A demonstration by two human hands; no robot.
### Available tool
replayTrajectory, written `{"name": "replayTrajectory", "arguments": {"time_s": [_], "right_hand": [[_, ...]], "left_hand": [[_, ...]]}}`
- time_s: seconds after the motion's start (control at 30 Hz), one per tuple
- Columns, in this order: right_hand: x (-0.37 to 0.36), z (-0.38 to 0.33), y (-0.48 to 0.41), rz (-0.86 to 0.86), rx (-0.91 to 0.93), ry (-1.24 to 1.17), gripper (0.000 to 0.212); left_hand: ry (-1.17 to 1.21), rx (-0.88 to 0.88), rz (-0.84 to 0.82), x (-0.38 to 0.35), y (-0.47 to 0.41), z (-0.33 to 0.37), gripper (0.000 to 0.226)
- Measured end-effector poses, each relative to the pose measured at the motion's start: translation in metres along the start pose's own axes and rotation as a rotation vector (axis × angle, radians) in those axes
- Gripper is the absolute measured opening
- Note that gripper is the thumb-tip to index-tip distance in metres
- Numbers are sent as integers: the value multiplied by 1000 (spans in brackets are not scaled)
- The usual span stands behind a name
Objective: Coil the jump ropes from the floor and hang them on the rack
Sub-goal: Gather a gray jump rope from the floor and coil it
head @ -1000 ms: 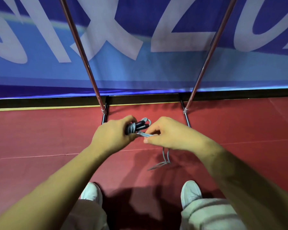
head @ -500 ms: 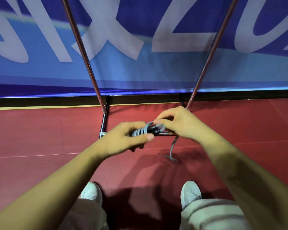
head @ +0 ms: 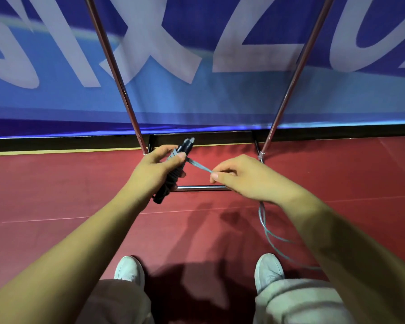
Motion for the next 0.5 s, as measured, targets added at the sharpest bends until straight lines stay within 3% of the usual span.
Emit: {"name": "replayTrajectory", "arguments": {"time_s": [0.07, 0.13, 0.2, 0.37, 0.47, 0.5], "right_hand": [[-4, -10, 3, -35, 51, 48, 14], [-11, -15, 4, -77, 96, 105, 14], [-14, -18, 2, -74, 107, 152, 16], [-11, -22, 5, -58, 126, 113, 16], [2, -18, 6, 5, 132, 37, 9], [6, -15, 4, 29, 125, 16, 7]], "left_hand": [[-361, -90, 41, 4, 1, 1, 20], [-951, -216, 60, -1, 3, -1, 33], [-1227, -316, 52, -11, 7, -2, 37], [-1276, -366, -166, -38, 17, -13, 44], [-1204, -329, -275, -44, 23, -9, 58], [-1162, -343, -310, -47, 25, -7, 54]]}}
Point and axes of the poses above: each hand's wrist, its own y-axis away from the middle knuckle, its own x-axis out of the back of the hand, z = x × y, the point moved 6 cm from there along -y, towards the middle knuckle
